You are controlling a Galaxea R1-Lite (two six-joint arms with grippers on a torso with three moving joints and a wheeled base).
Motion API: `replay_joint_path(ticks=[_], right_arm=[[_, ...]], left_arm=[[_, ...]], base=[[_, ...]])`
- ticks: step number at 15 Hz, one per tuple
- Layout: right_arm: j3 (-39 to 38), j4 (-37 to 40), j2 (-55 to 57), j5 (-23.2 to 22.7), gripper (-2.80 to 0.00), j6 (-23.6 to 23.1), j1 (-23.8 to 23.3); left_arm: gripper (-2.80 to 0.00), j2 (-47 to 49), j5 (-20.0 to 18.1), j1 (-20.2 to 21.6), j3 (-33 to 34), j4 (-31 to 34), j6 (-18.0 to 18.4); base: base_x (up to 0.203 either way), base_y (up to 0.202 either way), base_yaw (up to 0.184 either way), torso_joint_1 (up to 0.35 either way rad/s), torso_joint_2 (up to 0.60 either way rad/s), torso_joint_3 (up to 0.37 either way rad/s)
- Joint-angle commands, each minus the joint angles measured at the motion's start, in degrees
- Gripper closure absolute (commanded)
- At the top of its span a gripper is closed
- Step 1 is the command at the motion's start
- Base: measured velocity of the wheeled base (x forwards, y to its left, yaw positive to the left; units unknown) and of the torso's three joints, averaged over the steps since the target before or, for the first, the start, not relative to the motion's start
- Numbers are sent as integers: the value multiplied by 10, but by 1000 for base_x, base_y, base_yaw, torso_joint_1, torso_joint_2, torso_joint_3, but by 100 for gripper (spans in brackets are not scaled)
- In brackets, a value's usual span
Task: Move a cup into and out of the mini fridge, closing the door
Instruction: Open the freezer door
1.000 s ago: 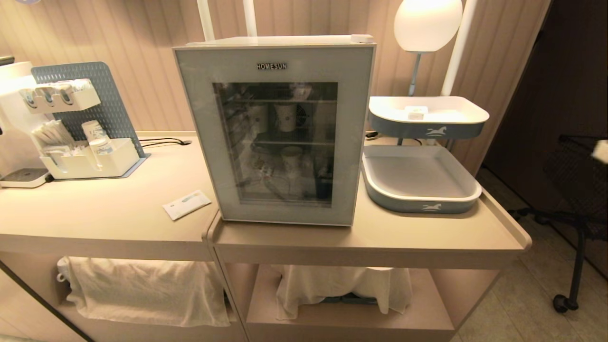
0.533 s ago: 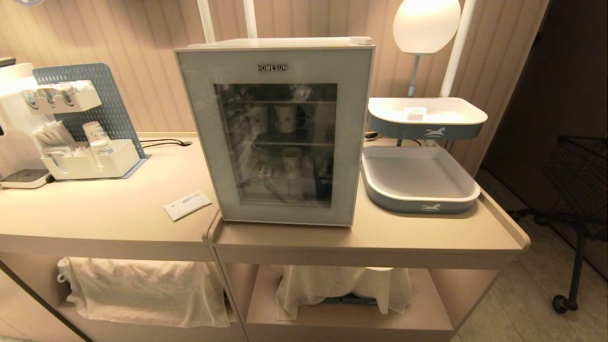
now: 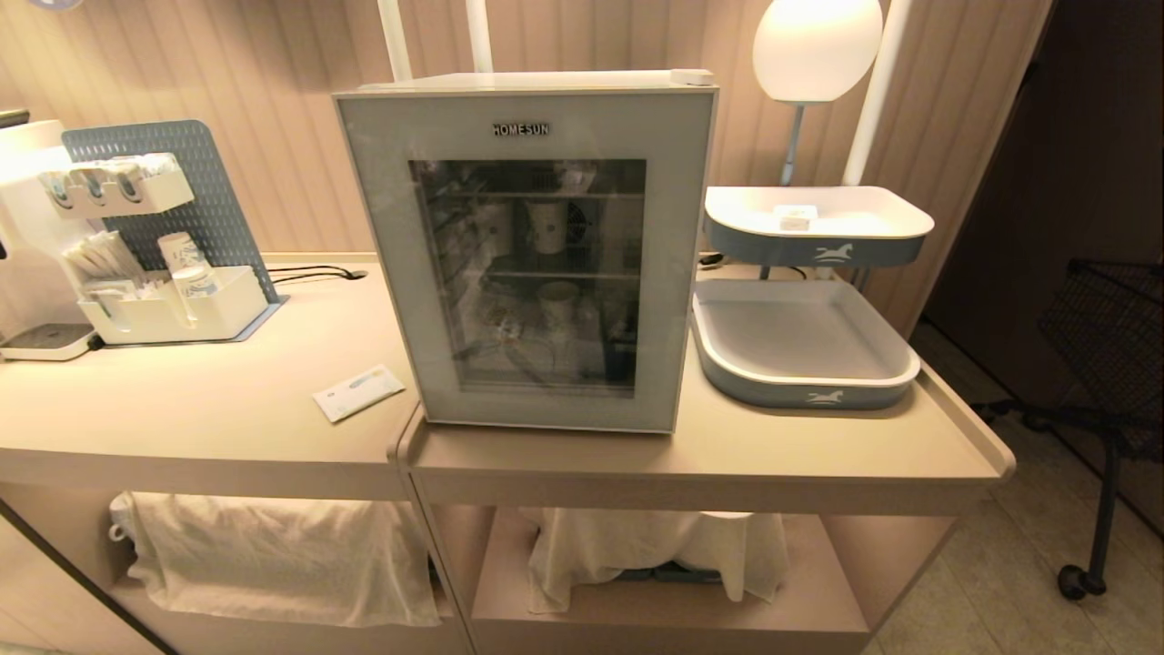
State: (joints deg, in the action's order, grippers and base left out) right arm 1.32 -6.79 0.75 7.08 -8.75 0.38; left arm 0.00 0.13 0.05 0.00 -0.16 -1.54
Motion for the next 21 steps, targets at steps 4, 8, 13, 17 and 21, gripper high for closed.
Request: replay_joint_path(ticks=[4,8,13,17,21], right_arm=[[-4,99,-7,-81,0,41,0],[-4,100,-7,-80,0,45,0],[-4,100,-7,-78,0,59,0],[-5,96,-7,-77,0,60,0],[-5,96,-7,-77,0,60,0]], left_arm=[[0,0,0,0,1,0,0],[0,0,0,0,0,0,0],[0,0,0,0,0,0,1],[0,0,0,0,0,0,1],[0,0,0,0,0,0,1]], base=[[0,0,0,0,0,0],[0,0,0,0,0,0],[2,68,-2,1,1,2],[0,194,0,1,3,2],[0,194,1,1,1,2]])
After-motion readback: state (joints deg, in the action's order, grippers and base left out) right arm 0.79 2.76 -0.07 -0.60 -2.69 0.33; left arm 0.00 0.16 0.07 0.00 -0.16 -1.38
